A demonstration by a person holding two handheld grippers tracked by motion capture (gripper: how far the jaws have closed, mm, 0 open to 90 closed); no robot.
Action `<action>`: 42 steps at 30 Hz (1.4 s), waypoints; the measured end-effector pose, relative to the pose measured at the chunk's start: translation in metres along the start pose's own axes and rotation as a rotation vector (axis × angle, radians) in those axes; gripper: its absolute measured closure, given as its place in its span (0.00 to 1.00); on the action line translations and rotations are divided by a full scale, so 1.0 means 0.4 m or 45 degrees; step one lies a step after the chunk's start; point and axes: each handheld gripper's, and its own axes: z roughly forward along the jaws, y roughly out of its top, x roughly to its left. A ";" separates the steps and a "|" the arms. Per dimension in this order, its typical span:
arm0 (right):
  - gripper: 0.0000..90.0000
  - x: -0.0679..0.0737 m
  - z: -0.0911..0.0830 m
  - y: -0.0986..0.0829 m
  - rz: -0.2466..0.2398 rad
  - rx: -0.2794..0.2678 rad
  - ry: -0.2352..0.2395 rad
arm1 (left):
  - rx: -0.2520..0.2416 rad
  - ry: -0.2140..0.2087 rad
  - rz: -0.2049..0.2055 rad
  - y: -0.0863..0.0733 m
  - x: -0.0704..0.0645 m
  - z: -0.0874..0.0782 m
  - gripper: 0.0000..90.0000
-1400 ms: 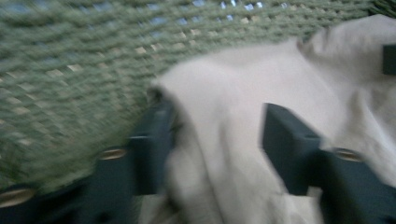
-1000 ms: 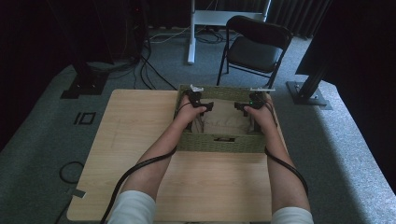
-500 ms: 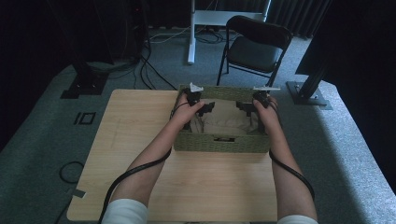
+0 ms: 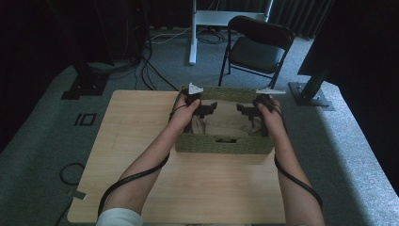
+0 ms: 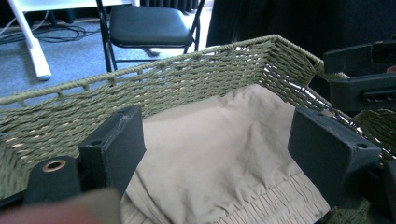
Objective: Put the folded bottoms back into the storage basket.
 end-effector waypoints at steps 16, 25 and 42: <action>0.16 0.072 -0.089 -0.039 -0.092 -0.066 0.110 | -0.058 -0.081 0.053 -0.035 -0.043 -0.110 0.22; 0.16 0.120 -0.146 -0.056 -0.161 -0.117 0.177 | -0.102 -0.156 0.087 -0.057 -0.083 -0.179 0.22; 0.16 0.159 -0.231 -0.157 -0.201 -0.158 0.262 | -0.101 -0.187 0.195 -0.175 -0.159 -0.270 0.22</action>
